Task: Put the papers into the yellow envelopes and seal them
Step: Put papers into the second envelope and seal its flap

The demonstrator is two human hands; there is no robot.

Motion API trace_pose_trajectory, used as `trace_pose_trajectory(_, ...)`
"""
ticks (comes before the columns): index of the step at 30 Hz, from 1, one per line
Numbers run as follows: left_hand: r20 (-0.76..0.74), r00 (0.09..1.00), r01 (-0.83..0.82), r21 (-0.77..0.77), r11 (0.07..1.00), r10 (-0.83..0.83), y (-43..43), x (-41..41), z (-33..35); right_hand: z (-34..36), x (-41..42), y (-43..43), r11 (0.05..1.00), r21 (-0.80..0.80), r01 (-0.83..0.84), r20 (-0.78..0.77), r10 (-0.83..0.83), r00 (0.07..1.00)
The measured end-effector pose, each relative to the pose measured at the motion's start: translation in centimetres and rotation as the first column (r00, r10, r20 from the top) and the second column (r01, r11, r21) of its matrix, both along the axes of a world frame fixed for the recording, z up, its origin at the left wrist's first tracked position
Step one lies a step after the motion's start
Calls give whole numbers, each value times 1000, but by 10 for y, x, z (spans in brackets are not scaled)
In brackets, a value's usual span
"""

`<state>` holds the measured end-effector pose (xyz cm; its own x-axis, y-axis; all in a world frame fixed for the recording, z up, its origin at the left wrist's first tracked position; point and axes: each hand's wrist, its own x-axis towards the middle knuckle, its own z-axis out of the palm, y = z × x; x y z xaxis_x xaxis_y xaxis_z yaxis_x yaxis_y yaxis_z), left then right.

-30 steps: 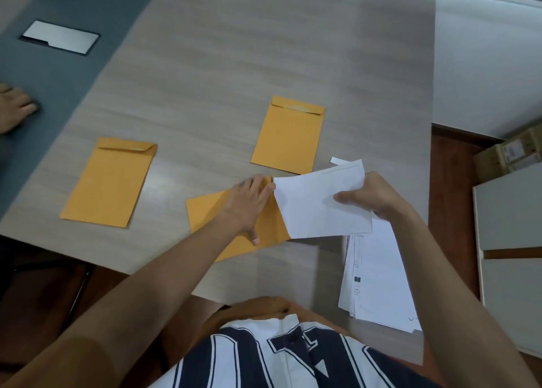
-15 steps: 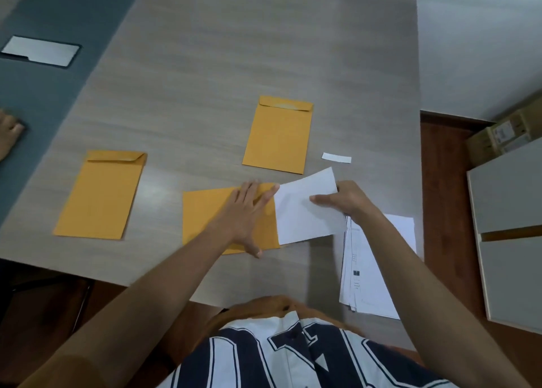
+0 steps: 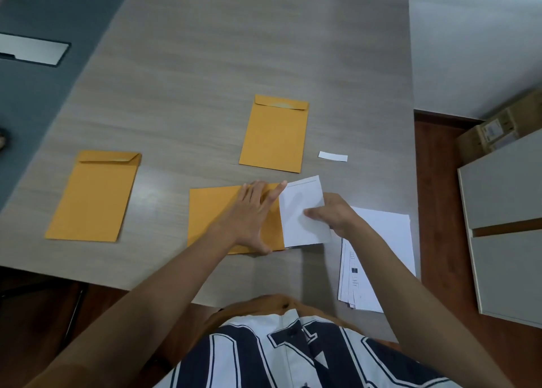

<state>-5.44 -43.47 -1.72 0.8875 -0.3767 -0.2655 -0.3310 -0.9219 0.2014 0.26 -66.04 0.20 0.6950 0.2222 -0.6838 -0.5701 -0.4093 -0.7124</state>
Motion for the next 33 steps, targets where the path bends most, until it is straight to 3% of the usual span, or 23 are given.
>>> trace_pose_trajectory(10,-1,1000,-31,-39,999,31,-3,-1,10,13,3,-1,991,-46,-126,-10,126,992)
trace_pose_trajectory(19,24,1000,-9,-97,995,12,-15,0,16,10,-8,16,989,5,-150,-44,151,988)
trace_pose_trajectory(24,38,999,-18,-113,993,22,-13,-2,15,10,-5,10,997,-12,-75,-36,75,997)
trace_pose_trajectory(33,66,998,-15,-131,991,24,-15,0,15,12,-7,23,991,4,-134,-52,134,990)
